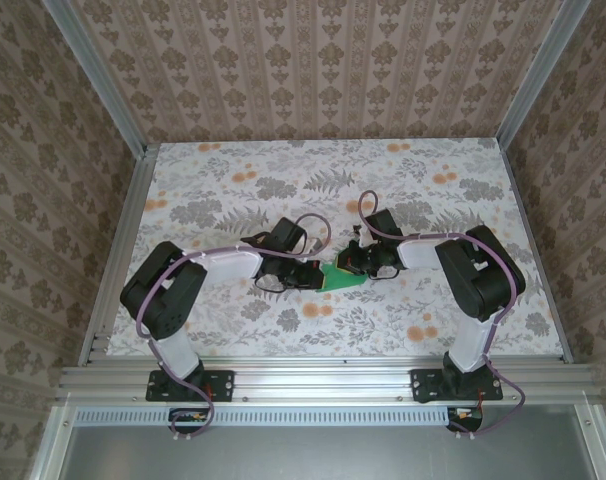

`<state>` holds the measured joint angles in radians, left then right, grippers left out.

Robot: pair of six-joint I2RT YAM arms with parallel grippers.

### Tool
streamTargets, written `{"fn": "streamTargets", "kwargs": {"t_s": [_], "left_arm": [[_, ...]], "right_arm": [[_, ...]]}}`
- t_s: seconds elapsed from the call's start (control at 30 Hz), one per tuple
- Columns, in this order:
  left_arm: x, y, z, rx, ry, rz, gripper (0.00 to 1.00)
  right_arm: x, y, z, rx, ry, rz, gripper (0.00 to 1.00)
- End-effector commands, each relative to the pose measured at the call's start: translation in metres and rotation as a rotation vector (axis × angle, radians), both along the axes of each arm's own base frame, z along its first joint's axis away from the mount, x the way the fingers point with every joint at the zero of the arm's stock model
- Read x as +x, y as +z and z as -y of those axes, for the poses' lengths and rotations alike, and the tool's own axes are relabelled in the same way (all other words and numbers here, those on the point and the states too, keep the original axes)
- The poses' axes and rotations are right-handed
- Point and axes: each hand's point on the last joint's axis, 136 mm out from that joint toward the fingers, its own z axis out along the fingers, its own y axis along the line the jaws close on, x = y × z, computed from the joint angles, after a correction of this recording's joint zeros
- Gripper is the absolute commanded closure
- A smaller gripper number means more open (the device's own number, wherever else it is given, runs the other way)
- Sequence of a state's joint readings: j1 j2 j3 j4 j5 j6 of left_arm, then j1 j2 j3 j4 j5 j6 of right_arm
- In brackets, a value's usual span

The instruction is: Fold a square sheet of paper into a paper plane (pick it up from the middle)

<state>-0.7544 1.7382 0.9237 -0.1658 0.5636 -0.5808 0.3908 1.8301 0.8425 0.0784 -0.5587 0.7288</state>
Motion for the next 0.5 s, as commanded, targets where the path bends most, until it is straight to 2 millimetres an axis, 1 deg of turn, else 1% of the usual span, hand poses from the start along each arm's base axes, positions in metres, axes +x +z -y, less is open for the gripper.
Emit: {"fn": "streamTargets", "kwargs": {"t_s": [0.0, 0.13, 0.23, 0.37, 0.47], "left_arm": [[-0.008, -0.002, 0.005, -0.001, -0.053, -0.019, 0.97], [-0.005, -0.015, 0.001, 0.045, -0.051, -0.021, 0.98], [-0.004, -0.026, -0.007, 0.091, -0.040, -0.027, 0.99], [-0.005, -0.036, -0.013, 0.103, -0.025, -0.044, 1.00], [-0.007, -0.040, -0.015, 0.081, -0.001, -0.074, 1.00]], "right_arm": [[-0.018, -0.033, 0.018, -0.099, -0.015, -0.104, 0.93], [-0.019, -0.034, 0.018, -0.101, -0.011, -0.106, 0.93], [-0.020, -0.035, 0.018, -0.102, -0.010, -0.110, 0.93], [-0.020, -0.036, 0.018, -0.103, -0.008, -0.112, 0.93], [-0.021, -0.036, 0.019, -0.106, -0.005, -0.114, 0.93]]}}
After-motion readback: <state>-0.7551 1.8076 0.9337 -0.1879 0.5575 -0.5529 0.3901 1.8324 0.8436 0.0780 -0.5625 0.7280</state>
